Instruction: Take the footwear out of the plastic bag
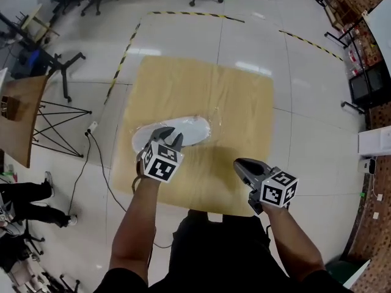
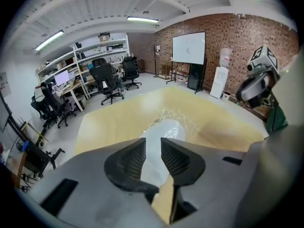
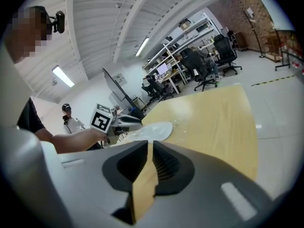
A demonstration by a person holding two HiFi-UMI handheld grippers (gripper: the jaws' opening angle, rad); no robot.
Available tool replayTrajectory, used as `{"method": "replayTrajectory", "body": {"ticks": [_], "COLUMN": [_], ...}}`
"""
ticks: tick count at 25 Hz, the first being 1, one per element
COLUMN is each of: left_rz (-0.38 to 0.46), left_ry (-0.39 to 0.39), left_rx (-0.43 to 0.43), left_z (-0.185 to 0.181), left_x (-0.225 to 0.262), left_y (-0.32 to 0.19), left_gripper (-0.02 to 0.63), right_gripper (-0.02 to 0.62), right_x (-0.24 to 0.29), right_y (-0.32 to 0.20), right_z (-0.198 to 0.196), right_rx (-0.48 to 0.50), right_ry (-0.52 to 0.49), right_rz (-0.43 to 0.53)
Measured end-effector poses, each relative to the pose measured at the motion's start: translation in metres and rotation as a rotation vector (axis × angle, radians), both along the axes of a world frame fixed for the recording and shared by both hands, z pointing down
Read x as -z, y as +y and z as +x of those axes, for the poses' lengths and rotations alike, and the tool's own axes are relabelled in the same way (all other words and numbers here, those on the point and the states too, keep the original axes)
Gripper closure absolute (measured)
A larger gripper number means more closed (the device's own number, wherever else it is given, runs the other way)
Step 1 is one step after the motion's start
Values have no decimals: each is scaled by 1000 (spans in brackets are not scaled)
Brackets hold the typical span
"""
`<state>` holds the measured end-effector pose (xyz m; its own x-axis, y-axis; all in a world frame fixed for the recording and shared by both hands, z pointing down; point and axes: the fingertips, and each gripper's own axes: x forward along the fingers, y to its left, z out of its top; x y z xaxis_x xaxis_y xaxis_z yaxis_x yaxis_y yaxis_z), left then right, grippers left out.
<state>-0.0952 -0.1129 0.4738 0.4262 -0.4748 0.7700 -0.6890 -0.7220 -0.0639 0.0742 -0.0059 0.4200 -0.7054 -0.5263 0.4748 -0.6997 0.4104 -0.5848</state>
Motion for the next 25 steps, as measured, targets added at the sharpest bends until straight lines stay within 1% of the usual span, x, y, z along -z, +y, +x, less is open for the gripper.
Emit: {"method": "replayTrajectory", "body": {"ticks": [2,4,7,9,11,12,13,14,15,16,18,20,23,25], "left_rz": [-2,-23,-50,-48,-40,-35,-32,-31,-31,-31,-29,-26,-31,-34], "left_ry": [-4,-9,12,30,32,28,24,19,16,17,30,39,41,47], "left_rx": [9,27,98,139,157,162,165,167,168,168,169,165,153,151], "left_z": [2,3,-4,-6,-5,-5,-4,-4,-5,-5,-6,-7,-7,-8], "left_x": [-6,-14,-20,-20,-24,-26,-28,-30,-32,-34,-36,-36,-37,-37], "left_y": [2,5,5,2,2,2,4,5,6,7,5,5,7,6], "left_gripper": [503,505,511,518,525,528,534,534,537,540,541,541,541,541], "right_gripper": [528,482,407,383,374,377,413,487,586,594,592,592,592,592], "right_x": [-15,-30,-52,-65,-76,-82,-87,-91,-92,-90,-84,-80,-83,-83], "right_y": [-18,-37,-68,-83,-89,-91,-91,-92,-92,-92,-90,-89,-88,-89], "right_z": [-8,-23,-48,-61,-70,-73,-74,-73,-72,-71,-68,-61,-43,-35], "right_rx": [11,37,70,79,106,121,127,128,128,135,150,139,110,115], "right_ry": [-39,-87,-125,-104,-54,-23,11,35,38,17,-60,-118,-116,-106], "right_rz": [-18,-48,-104,-136,-155,-157,-153,-143,-130,-120,-115,-123,-132,-128]}}
